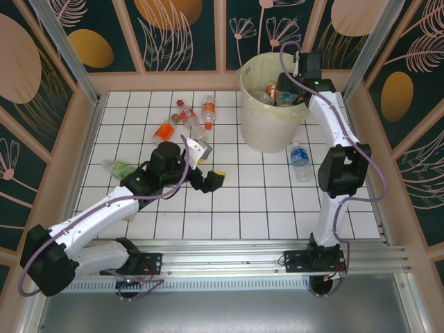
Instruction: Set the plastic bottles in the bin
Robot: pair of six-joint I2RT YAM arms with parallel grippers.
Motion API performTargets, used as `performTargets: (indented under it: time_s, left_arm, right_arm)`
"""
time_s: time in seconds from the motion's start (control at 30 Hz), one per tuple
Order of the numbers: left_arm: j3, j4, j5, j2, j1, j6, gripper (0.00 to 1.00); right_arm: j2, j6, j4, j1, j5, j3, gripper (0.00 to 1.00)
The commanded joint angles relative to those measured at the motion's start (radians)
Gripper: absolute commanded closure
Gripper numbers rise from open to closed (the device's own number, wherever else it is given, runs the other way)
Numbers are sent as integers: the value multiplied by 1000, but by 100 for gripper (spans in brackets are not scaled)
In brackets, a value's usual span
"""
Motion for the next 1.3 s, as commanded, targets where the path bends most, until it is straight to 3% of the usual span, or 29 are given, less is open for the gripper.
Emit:
performTargets:
  time_s: [0.0, 0.23, 0.57, 0.8, 1.07, 1.27]
  left_arm:
    - [6, -10, 8, 4, -4, 6, 1]
    - [7, 7, 9, 7, -4, -9, 1]
    - [-6, 92, 31, 40, -4, -111, 1]
    - [-29, 175, 88, 23, -4, -114, 1]
    - [-9, 191, 349, 31, -4, -90, 1]
    - [8, 121, 314, -3, -4, -57, 1]
  right_arm:
    - [-25, 6, -36, 4, -21, 76, 32]
    - [-99, 25, -13, 5, -95, 79, 32]
    - [-314, 64, 117, 8, -133, -126, 32]
    - [-526, 112, 116, 9, -106, -342, 32]
    - [-820, 267, 32, 67, -32, -647, 32]
    - [-1018, 409, -14, 122, 33, -931, 31]
